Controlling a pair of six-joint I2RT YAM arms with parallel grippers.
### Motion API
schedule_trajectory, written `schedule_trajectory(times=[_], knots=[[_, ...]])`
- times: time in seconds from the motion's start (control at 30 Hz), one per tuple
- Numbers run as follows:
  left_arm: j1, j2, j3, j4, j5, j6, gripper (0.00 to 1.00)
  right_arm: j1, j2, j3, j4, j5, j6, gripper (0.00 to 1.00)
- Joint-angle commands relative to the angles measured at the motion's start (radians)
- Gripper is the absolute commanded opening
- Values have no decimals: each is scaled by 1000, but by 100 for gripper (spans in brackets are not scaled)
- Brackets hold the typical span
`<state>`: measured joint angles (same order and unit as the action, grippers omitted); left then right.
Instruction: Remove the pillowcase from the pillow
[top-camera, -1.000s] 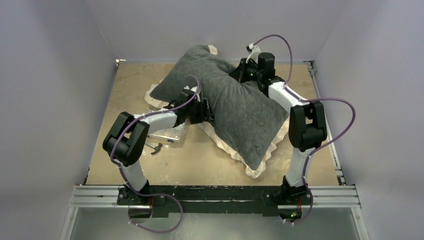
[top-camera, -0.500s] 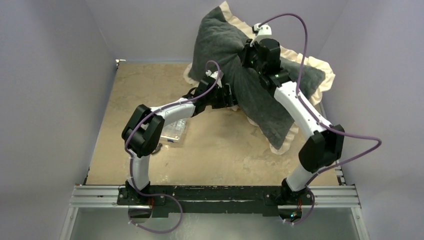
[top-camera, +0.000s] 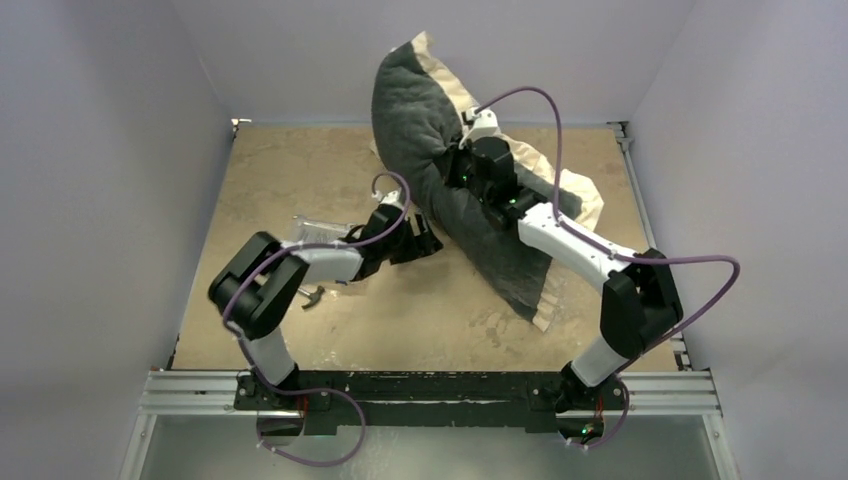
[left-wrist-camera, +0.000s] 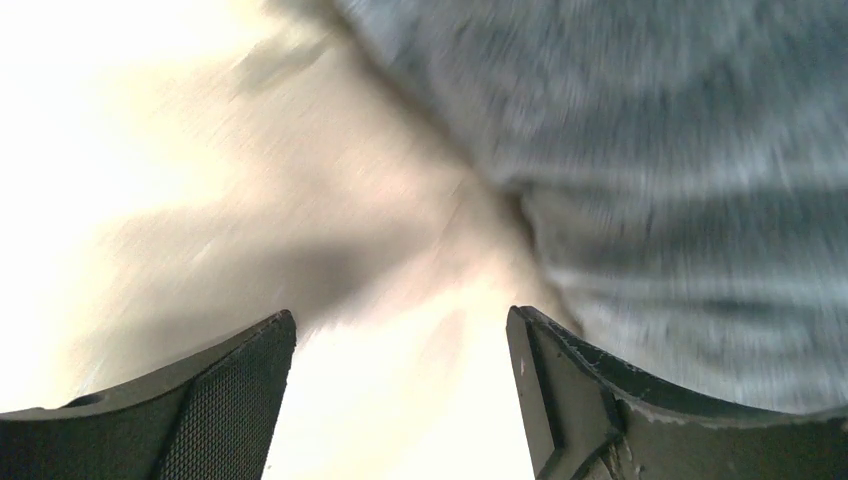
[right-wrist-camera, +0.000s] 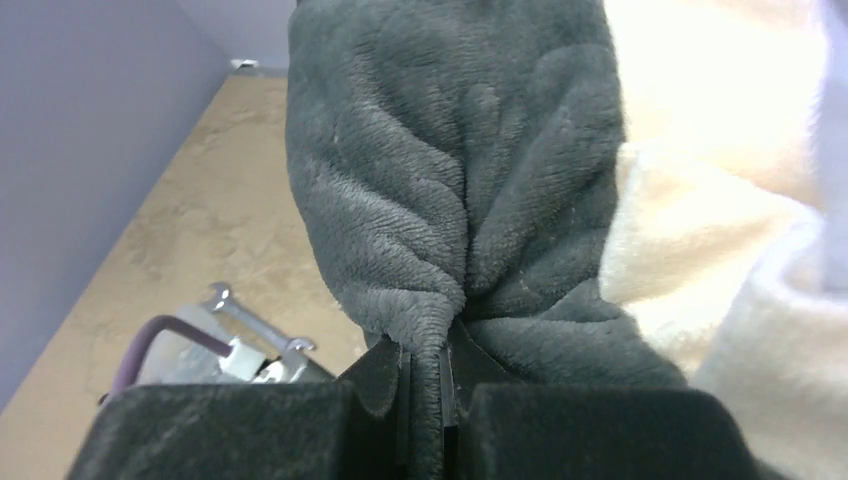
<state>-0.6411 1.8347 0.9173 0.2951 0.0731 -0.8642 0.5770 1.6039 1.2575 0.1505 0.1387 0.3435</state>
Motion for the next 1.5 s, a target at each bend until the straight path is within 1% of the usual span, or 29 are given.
schedule_trajectory(times=[0.0, 0.23, 0.27, 0.33, 0.43, 0.47, 0.53, 0.6, 0.67, 0.83, 0.93, 1.03, 1.07, 1.13, 1.17, 1.2, 1.23, 1.27, 1.33, 1.47], knots=[[0, -246, -163, -15, -145, -18, 77, 54, 45, -43, 19, -71, 90, 0], [-1, -683, -236, -280, -319, 57, 81, 143, 56, -71, 44, -137, 155, 0], [1, -738, -240, -362, -348, 65, 82, 156, 62, -76, 47, -137, 163, 0], [0, -855, -239, -457, -407, 84, 82, 185, 75, -85, 59, -137, 179, 0], [-1, -973, -231, -578, -480, 109, 82, 214, 120, -96, 63, -130, 200, 0], [-1, -1004, -228, -610, -504, 114, 83, 220, 145, -97, 58, -106, 208, 0], [0, -1056, -225, -660, -545, 123, 83, 222, 199, -106, 44, -42, 236, 0], [0, -1094, -226, -700, -581, 126, 84, 221, 261, -102, 10, -13, 263, 0], [1, -1119, -220, -728, -598, 130, 84, 221, 316, -87, -8, 36, 280, 0], [0, -1151, -204, -768, -606, 135, 84, 221, 325, -56, 17, 63, 277, 2], [0, -1157, -199, -785, -609, 136, 84, 219, 339, -17, -5, 130, 280, 4], [0, -1160, -197, -797, -604, 129, 84, 218, 354, 17, -28, 146, 278, 7], [1, -1162, -196, -800, -600, 129, 84, 218, 346, 23, -23, 148, 270, 9], [0, -1168, -195, -812, -600, 129, 84, 221, 304, 19, -12, 105, 261, 17], [0, -1172, -195, -816, -603, 129, 84, 222, 274, 14, -5, 71, 258, 25], [0, -1177, -195, -820, -606, 131, 84, 222, 246, 11, -3, 38, 254, 40], [0, -1179, -195, -823, -609, 133, 84, 222, 209, 13, -8, 14, 252, 51], [0, -1181, -194, -824, -612, 136, 84, 222, 186, 17, -18, -6, 250, 59], [1, -1180, -187, -823, -615, 146, 85, 222, 138, 30, -43, -43, 236, 67], [0, -1152, -163, -813, -613, 172, 86, 224, 43, 50, -82, -131, 195, 70]])
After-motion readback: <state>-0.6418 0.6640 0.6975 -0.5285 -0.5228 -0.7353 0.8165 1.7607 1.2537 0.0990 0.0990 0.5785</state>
